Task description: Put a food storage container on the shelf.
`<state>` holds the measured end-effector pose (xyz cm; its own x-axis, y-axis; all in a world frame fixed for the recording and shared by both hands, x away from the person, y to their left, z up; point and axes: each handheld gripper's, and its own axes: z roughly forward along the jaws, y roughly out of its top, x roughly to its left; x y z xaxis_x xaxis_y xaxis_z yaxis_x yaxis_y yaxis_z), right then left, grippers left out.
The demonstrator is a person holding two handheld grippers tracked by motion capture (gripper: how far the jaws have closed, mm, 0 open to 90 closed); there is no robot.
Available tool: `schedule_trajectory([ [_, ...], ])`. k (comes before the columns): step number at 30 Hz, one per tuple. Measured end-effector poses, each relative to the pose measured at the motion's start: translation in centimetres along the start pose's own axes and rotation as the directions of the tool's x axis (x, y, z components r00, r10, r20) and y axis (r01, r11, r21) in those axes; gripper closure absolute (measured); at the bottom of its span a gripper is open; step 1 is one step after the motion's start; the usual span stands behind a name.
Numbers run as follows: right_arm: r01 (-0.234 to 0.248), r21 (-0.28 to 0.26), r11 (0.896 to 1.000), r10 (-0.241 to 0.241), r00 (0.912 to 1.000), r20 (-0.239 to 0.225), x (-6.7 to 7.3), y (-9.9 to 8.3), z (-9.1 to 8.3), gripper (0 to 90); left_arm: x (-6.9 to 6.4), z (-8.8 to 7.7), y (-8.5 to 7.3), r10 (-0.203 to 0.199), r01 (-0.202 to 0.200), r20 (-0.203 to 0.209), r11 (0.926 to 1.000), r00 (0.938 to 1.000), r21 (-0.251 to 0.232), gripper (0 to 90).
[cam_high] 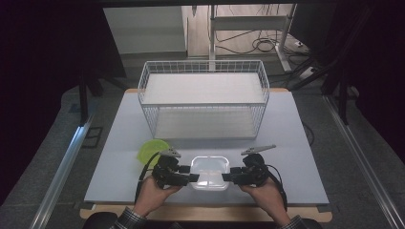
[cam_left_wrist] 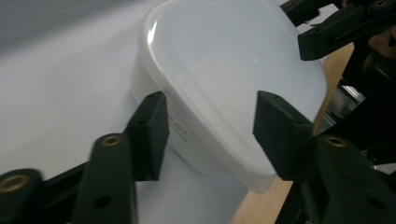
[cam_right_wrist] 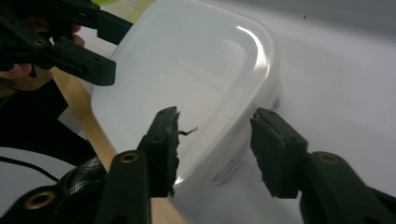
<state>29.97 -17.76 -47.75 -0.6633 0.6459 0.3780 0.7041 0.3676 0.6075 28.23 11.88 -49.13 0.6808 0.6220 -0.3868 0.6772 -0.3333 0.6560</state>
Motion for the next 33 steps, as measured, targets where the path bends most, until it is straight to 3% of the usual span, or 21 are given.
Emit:
schedule_trajectory([
  [5,-0.027,-0.016,0.999,0.028,0.9995,0.015,0.5,-0.1,-0.8,65.6,-0.6,-0.9,-0.1,-0.036,0.035,-0.041,0.9989,0.9985,-0.03,62.4],
  [11,-0.025,-0.051,0.998,0.027,0.9987,0.044,1.0,-0.1,-1.2,71.6,-1.3,-1.2,-0.2,-0.03,0.023,-0.107,0.9974,0.9938,-0.068,67.6],
  [17,-0.031,-0.111,0.993,0.034,0.9991,0.025,0.4,-0.2,-1.2,78.8,-0.7,-1.4,-0.6,-0.071,0.059,-0.091,0.9901,0.9933,-0.128,75.9],
  [20,-0.039,-0.119,0.992,0.041,0.9991,0.014,0.2,-0.2,-1.1,78.7,-0.7,-1.4,-0.7,-0.077,0.065,-0.088,0.9886,0.9931,-0.136,76.2],
  [24,-0.071,-0.17,0.983,0.071,0.9974,-0.001,-0.1,-0.5,-0.8,77.9,-0.7,-1.4,-0.8,-0.08,0.068,-0.083,0.9881,0.9933,-0.138,76.2],
  [29,-0.077,-0.19,0.979,0.08,0.9968,0.008,-0.1,-0.6,-0.6,78.1,-0.7,-1.3,-0.9,-0.08,0.066,-0.09,0.986,0.9927,-0.153,76.2],
  [32,-0.062,-0.202,0.977,0.071,0.9968,0.037,0.2,-0.5,-0.5,78.4,-0.5,-1.2,-1.0,-0.087,0.07,-0.099,0.9832,0.9912,-0.169,77.0],
  [33,-0.035,-0.213,0.976,0.05,0.9967,0.064,0.6,-0.4,-0.5,78.5,-0.3,-1.1,-1.0,-0.096,0.075,-0.109,0.9811,0.9894,-0.178,77.4],
])
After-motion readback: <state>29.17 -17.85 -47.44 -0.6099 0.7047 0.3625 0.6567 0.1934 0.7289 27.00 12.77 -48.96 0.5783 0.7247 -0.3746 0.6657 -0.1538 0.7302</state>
